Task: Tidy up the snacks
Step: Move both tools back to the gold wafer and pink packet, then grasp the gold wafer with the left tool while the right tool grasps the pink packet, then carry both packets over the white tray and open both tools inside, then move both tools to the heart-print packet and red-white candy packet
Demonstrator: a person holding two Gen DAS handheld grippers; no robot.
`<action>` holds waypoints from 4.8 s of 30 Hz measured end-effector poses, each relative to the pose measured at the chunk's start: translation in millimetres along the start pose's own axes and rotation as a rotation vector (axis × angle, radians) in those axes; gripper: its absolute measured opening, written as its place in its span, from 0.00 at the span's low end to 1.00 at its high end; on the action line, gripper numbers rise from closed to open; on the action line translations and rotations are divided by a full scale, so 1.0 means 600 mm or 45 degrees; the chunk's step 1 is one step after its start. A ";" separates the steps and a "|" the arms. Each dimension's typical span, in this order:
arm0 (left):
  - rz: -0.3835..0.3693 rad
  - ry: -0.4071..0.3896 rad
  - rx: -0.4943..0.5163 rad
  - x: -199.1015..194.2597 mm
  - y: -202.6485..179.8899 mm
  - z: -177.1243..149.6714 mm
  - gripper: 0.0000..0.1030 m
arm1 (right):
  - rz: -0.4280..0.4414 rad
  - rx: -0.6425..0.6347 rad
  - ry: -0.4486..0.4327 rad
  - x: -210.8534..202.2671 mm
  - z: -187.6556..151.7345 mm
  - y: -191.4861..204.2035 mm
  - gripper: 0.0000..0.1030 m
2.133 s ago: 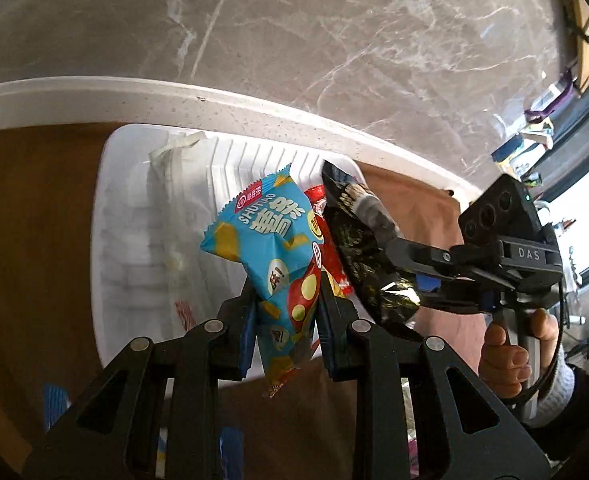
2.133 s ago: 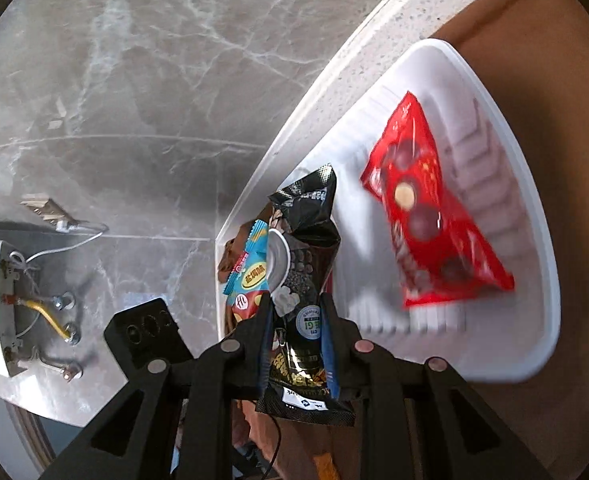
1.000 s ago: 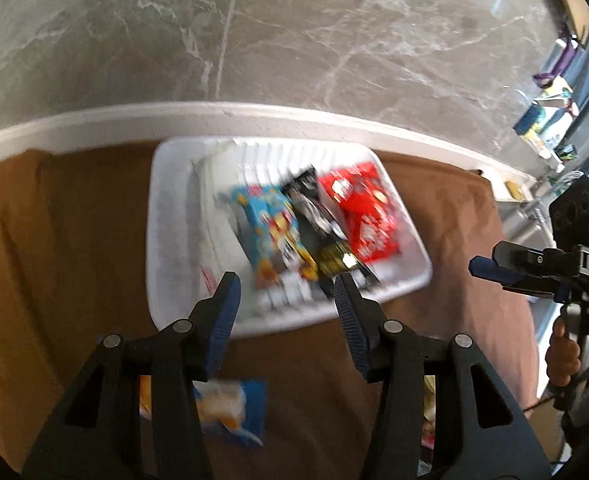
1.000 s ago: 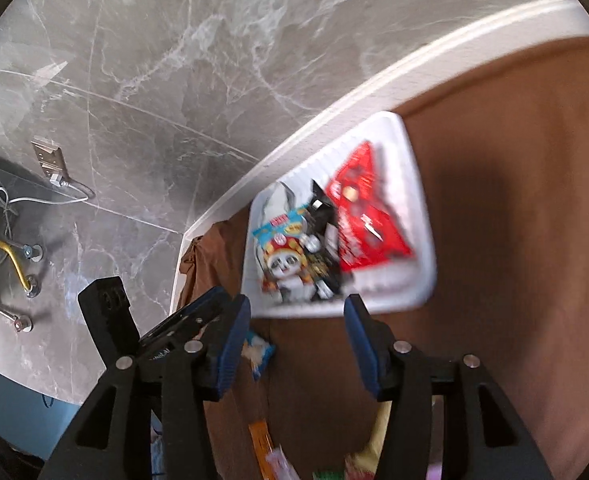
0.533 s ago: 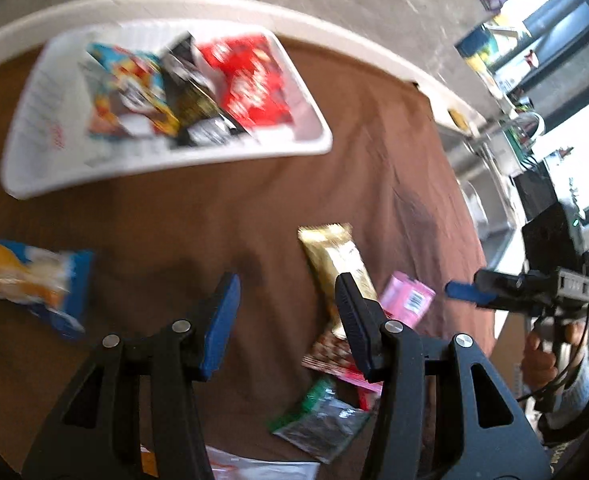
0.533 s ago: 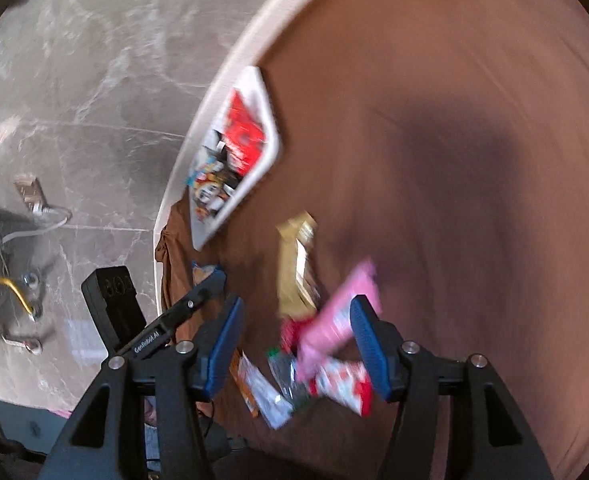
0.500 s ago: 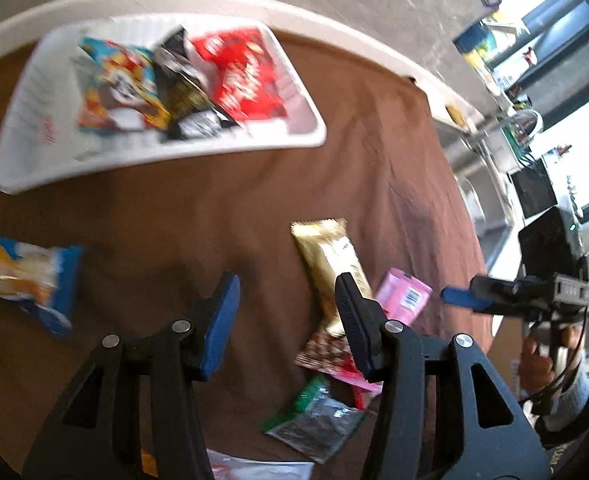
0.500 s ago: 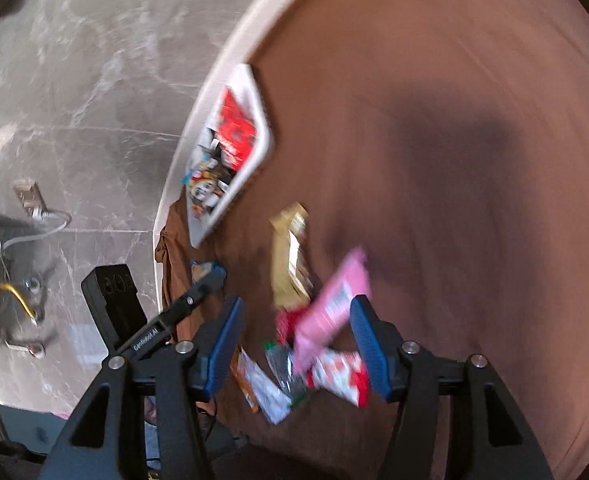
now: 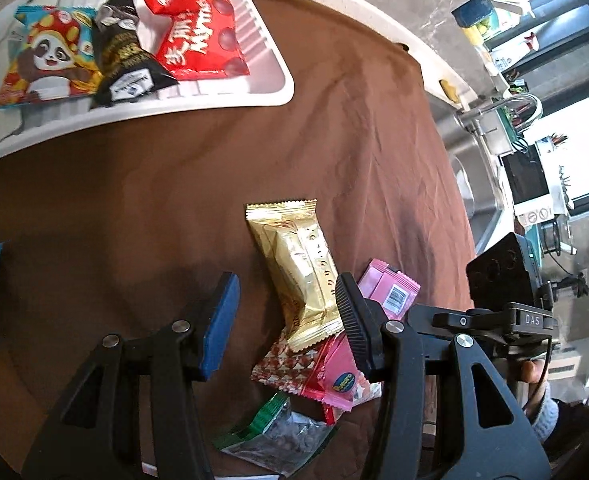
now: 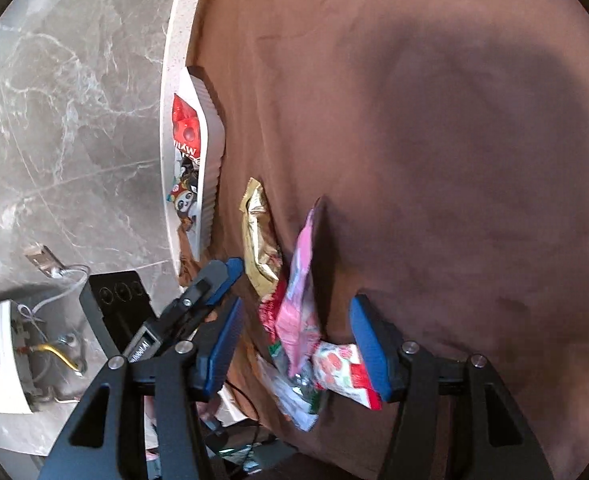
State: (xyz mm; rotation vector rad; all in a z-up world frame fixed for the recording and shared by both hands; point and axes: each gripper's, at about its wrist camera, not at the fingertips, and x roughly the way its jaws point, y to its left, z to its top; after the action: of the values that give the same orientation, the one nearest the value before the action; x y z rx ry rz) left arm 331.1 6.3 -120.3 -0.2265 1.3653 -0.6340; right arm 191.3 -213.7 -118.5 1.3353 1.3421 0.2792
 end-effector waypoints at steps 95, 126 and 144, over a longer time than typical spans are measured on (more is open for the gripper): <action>0.506 -0.462 -0.112 -0.233 0.282 0.151 0.39 | -0.143 -0.728 0.073 0.191 0.185 0.364 0.49; 0.033 -0.042 0.114 -0.063 -0.007 -0.083 0.41 | -0.812 -1.568 0.250 0.060 -0.154 0.141 0.54; 0.026 0.071 0.165 0.048 -0.047 -0.071 0.43 | -0.935 -1.830 0.292 0.098 -0.188 0.120 0.44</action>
State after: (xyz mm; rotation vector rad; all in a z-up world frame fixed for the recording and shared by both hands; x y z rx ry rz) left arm 284.5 -23.7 -139.1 -0.0913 1.3730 -0.7135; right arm 157.1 -85.3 -57.7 -0.3914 1.2331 0.6997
